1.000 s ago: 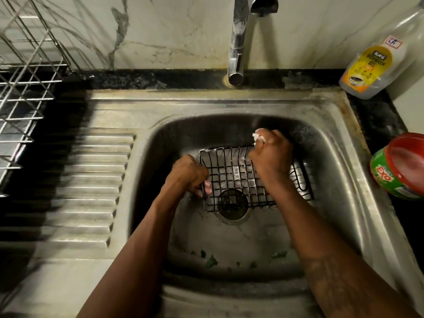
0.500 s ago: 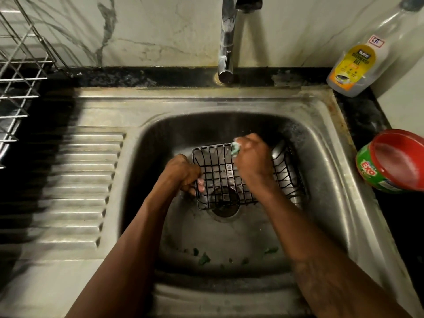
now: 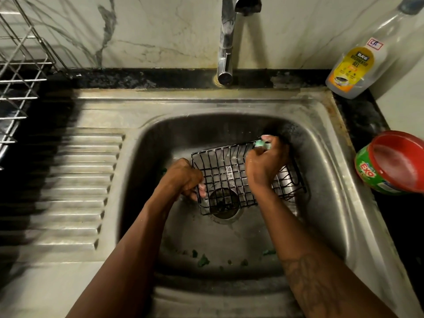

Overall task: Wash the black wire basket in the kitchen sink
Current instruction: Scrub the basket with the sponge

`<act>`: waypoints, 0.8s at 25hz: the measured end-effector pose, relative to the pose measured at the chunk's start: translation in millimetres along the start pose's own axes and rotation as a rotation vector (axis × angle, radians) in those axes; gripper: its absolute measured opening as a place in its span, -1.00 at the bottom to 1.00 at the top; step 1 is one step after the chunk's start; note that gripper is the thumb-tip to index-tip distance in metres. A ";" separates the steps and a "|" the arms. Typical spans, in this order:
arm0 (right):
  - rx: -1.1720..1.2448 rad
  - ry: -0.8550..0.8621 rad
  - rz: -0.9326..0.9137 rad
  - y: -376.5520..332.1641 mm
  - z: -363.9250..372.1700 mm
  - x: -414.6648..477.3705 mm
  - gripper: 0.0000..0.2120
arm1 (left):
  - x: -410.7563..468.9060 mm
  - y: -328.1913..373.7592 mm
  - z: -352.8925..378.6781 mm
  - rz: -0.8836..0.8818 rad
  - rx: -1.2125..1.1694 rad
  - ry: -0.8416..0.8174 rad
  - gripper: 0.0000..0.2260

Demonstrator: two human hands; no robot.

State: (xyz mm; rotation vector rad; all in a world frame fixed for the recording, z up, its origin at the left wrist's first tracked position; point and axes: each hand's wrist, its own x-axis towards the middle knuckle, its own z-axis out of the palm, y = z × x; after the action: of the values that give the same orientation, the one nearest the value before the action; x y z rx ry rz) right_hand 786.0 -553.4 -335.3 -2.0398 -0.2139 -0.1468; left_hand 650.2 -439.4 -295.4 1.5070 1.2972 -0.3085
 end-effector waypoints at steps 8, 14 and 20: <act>0.305 0.119 0.245 15.4 9.8 13.6 -0.73 | 0.6 -1.6 -0.6 -0.009 -0.028 0.007 -0.94; 0.227 0.206 0.232 18.5 1.5 25.9 -0.78 | 1.2 0.7 0.8 -0.006 -0.014 -0.018 -0.91; 0.054 -0.313 -0.189 -6.7 26.4 -53.0 -0.79 | -0.1 1.2 1.4 -0.020 0.005 -0.038 -0.92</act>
State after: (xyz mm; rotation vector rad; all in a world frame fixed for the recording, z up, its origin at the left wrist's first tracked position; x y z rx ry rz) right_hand 733.1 -531.6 -351.9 -1.9788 -0.6004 0.0629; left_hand 651.7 -440.5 -295.3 1.4863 1.2828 -0.3520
